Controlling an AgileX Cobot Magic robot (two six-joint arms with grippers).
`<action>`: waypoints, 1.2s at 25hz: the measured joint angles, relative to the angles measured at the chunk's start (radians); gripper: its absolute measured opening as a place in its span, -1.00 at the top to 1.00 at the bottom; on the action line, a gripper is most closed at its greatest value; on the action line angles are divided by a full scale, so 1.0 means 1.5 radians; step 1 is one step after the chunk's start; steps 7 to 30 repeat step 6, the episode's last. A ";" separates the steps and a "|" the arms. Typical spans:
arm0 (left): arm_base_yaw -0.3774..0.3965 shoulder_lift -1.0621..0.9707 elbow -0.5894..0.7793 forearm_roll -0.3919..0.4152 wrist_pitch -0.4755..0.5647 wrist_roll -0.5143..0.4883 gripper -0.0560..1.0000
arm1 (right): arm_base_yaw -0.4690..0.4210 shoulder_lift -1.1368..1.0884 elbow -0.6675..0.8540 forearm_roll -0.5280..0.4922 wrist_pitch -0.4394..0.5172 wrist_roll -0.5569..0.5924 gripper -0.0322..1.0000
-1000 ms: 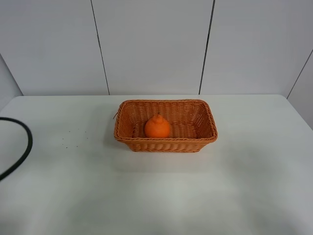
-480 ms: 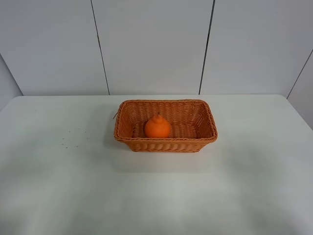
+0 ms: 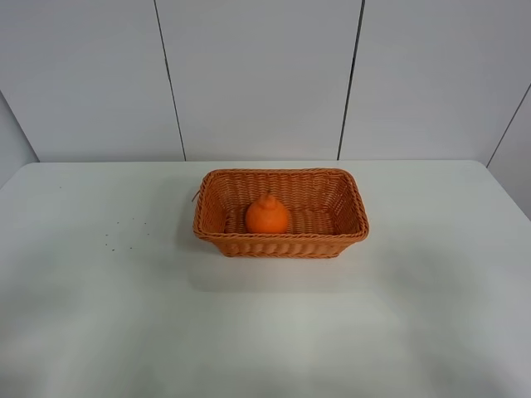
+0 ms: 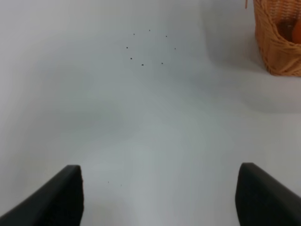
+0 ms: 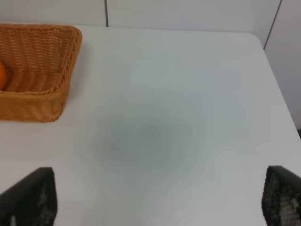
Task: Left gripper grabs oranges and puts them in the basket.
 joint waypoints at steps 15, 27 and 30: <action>0.000 0.000 0.000 0.000 0.000 0.000 -0.58 | 0.000 0.000 0.000 0.000 0.000 0.000 -0.41; 0.000 0.000 0.000 0.000 0.000 0.000 -0.58 | 0.000 0.000 0.000 0.000 0.000 0.000 -0.41; 0.000 0.000 0.000 0.000 0.000 0.000 -0.58 | 0.000 0.000 0.000 0.000 0.000 0.000 -0.41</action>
